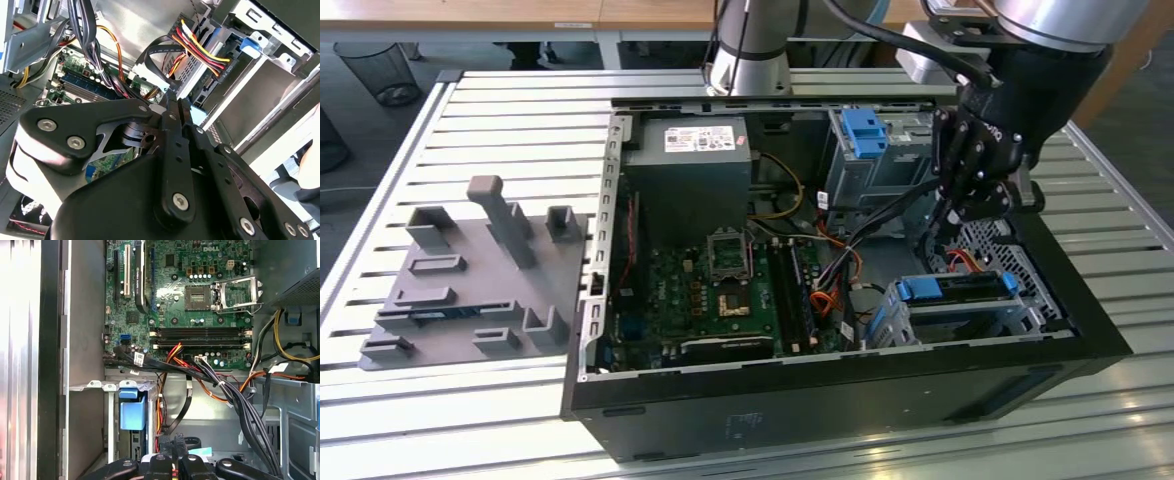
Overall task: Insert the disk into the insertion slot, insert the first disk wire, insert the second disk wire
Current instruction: 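Insert the second disk wire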
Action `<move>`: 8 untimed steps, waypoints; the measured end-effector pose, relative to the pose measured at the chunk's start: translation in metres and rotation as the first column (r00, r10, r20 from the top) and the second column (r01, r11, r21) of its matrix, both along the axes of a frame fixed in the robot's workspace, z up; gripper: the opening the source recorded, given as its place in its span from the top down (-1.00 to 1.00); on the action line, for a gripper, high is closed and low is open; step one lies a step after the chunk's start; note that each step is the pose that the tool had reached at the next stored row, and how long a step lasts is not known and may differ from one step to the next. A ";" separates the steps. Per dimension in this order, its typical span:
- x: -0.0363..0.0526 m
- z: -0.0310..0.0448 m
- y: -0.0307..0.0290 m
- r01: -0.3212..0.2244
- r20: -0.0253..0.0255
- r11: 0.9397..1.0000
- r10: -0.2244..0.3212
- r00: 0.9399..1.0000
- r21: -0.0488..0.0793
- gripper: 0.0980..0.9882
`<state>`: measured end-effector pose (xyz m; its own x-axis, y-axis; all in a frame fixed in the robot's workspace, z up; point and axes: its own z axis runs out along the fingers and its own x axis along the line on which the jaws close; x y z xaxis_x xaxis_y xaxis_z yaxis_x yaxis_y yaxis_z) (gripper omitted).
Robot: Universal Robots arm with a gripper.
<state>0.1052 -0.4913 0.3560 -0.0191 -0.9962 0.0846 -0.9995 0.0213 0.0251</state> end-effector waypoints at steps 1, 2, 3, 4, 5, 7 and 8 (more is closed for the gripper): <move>0.0000 -0.0002 0.0003 0.000 0.000 1.000 0.000 1.000 0.000 0.82; 0.0000 -0.0005 0.0005 0.000 0.000 1.000 0.000 1.000 0.000 0.80; 0.0000 -0.0008 0.0006 0.000 0.000 1.000 0.000 1.000 0.000 0.80; 0.0000 -0.0011 0.0008 0.000 0.000 1.000 0.000 1.000 0.000 0.66; 0.0000 -0.0014 0.0009 0.000 0.000 1.000 0.000 1.000 0.000 0.66; 0.0000 -0.0021 0.0011 0.000 0.000 1.000 0.000 1.000 0.000 0.66; 0.0000 -0.0024 0.0012 0.000 0.000 1.000 0.000 1.000 0.000 0.66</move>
